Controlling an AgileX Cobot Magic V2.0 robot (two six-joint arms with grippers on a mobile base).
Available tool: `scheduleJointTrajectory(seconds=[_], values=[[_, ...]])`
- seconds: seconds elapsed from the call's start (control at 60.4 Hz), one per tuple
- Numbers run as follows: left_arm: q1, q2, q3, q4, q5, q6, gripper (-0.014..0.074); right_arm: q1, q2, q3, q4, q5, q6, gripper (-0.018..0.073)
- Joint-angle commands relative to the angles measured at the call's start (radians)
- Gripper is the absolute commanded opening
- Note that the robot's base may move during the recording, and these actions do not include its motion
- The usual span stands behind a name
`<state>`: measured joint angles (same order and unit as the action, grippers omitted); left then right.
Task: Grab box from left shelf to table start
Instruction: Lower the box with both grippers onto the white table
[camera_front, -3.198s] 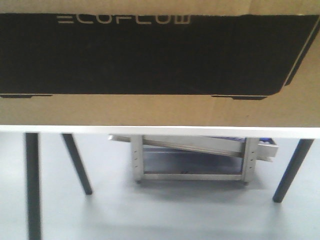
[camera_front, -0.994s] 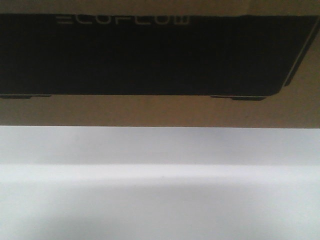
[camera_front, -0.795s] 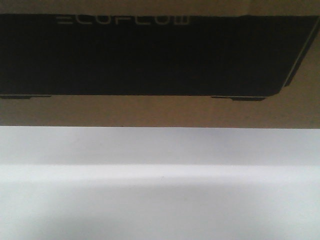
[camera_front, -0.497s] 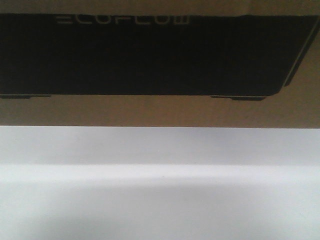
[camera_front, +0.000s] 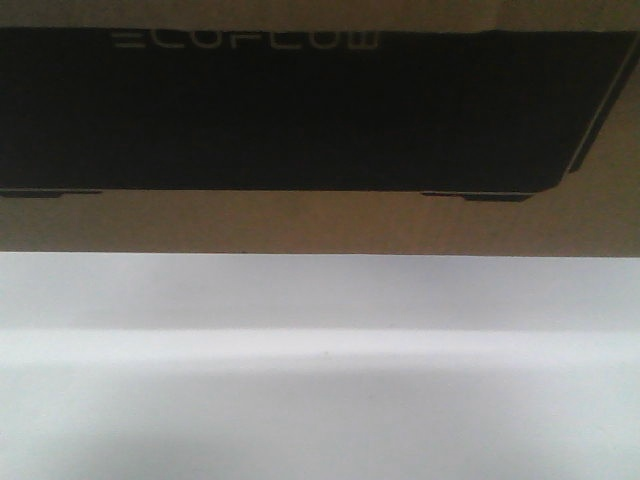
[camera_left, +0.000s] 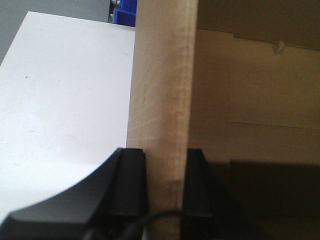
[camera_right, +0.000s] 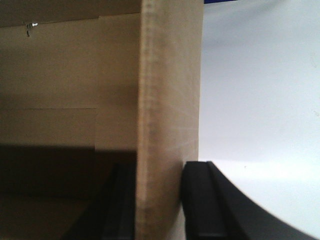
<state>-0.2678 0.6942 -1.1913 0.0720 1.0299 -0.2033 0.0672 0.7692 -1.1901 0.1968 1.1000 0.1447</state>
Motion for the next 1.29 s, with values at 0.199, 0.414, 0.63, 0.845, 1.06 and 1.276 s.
scheduleJointTrajectory(seconds=[0.199, 0.414, 0.63, 0.845, 1.06, 1.276], values=[[0.002, -0.017, -0.048, -0.013, -0.19, -0.031, -0.0085, -0.01, 0.003, -0.027, -0.093, -0.103, -0.002, 0.0026], [0.002, -0.017, -0.048, -0.04, -0.19, -0.031, -0.0085, -0.01, 0.003, -0.027, -0.093, -0.104, -0.002, 0.0026], [0.002, -0.017, -0.048, -0.072, -0.197, -0.031, -0.0085, -0.01, 0.003, -0.027, -0.092, -0.104, -0.002, 0.0026], [0.002, -0.017, -0.048, -0.072, -0.185, -0.031, -0.0085, -0.01, 0.003, -0.027, -0.092, -0.109, -0.009, 0.0026], [0.002, 0.063, -0.052, -0.134, -0.181, 0.05, -0.0085, -0.01, 0.021, -0.029, -0.092, -0.099, -0.043, 0.0026], [0.002, 0.208, -0.052, -0.169, -0.198, 0.058, -0.0085, -0.01, 0.156, -0.078, -0.092, -0.092, -0.043, 0.0026]])
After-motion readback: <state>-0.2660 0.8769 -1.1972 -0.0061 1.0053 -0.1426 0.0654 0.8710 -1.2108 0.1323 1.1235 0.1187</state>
